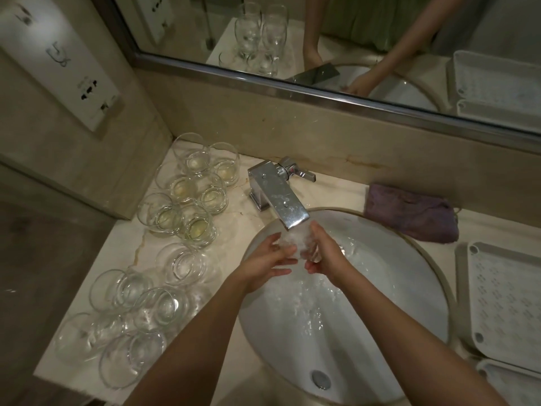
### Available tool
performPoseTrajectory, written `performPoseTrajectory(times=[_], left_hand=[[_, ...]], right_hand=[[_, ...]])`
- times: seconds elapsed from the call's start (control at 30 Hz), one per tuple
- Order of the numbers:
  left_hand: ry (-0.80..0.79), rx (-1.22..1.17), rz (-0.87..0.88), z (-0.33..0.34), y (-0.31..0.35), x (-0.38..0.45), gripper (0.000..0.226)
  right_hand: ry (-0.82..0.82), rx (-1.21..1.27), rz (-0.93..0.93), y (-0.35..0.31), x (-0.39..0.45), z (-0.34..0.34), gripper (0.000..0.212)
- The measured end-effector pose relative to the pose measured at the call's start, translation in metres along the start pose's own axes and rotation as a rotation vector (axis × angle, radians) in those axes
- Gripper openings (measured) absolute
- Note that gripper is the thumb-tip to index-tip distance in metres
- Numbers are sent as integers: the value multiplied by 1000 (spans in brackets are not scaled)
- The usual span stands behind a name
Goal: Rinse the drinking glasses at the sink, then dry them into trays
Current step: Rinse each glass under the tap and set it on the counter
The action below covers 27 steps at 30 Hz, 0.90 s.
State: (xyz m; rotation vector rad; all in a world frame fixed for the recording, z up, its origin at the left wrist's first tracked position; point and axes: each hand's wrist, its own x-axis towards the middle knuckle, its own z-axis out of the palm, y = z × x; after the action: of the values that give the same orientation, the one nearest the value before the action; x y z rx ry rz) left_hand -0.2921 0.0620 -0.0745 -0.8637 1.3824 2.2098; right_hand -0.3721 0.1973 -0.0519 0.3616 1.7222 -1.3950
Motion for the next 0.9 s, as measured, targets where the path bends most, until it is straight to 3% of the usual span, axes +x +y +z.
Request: performPoseTrajectory(times=[0.17,0.4,0.47,0.57,0.63,0.7,0.83,0.9], left_hand=[[23,-121,81,-3,-5,3,83],[209,-46,58,7,0,5,76],[228,-11,24,10,4,6,80],[276,62,7,14,8,6,68],[298,115,34,15,9,4,64],[282,173,55,15,10,1,62],[155,353,138,7,14,-7,74],[59,357,201,3,21,-12,59]], right_hand=[[-197,42,73,0,-10,2,49],[-271,-154,-51,4,-3,-9,35],[-261,-223,-118,7,-3,-9,34],[-161,-358,-239,6,-1,-6,38],[-149,-452,-286,0,-2,-3,49],[-160,-503,-291,-3,-4,-3,66],[-143,-530,-327,9,-3,1,71],[-98,-472,-337,17,-2,3,70]])
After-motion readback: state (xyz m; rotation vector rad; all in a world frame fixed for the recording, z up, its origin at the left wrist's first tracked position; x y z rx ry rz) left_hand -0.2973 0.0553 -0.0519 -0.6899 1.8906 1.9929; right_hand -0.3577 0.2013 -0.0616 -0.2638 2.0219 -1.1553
